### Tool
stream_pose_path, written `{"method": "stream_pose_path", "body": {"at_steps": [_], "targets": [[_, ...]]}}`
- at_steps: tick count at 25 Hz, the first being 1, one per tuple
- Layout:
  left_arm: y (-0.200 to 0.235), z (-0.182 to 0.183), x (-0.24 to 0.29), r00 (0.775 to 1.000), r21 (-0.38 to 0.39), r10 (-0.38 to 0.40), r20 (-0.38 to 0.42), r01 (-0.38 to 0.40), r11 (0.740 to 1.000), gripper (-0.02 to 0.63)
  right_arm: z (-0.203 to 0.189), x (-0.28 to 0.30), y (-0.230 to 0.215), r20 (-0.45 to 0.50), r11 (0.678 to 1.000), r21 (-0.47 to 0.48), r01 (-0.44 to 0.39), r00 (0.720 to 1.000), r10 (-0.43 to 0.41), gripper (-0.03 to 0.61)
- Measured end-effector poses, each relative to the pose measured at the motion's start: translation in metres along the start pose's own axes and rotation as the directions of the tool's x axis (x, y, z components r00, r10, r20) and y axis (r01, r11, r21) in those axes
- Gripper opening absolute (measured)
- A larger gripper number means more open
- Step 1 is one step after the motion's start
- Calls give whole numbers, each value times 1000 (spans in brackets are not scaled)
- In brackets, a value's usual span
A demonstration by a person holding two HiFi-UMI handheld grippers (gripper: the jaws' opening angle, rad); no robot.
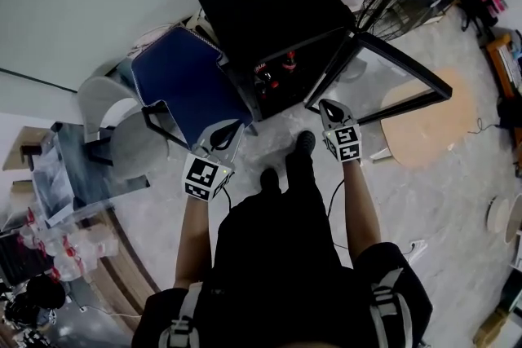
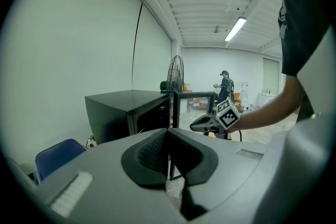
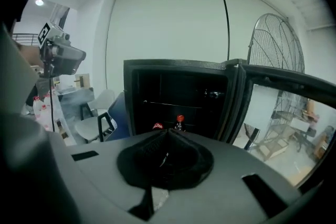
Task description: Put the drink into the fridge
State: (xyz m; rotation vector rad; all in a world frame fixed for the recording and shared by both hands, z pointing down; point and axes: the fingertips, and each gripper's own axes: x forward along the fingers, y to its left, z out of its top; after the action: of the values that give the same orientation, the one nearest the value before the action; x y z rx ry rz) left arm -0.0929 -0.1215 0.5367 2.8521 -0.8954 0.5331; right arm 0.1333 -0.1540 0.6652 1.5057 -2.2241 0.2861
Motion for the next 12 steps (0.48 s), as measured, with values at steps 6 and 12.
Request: {"method": "stream_pose_path", "body": {"at_steps": [6, 12], "targets": [[-1, 2, 3, 1000, 13, -13, 4, 13, 1000, 2, -3, -22, -5, -28, 999, -24, 25, 999, -26, 2], [-7, 7, 5, 1000, 22, -23, 22, 22, 1000, 2, 6, -42, -5, 46, 999, 30, 26, 999, -28, 2]]}}
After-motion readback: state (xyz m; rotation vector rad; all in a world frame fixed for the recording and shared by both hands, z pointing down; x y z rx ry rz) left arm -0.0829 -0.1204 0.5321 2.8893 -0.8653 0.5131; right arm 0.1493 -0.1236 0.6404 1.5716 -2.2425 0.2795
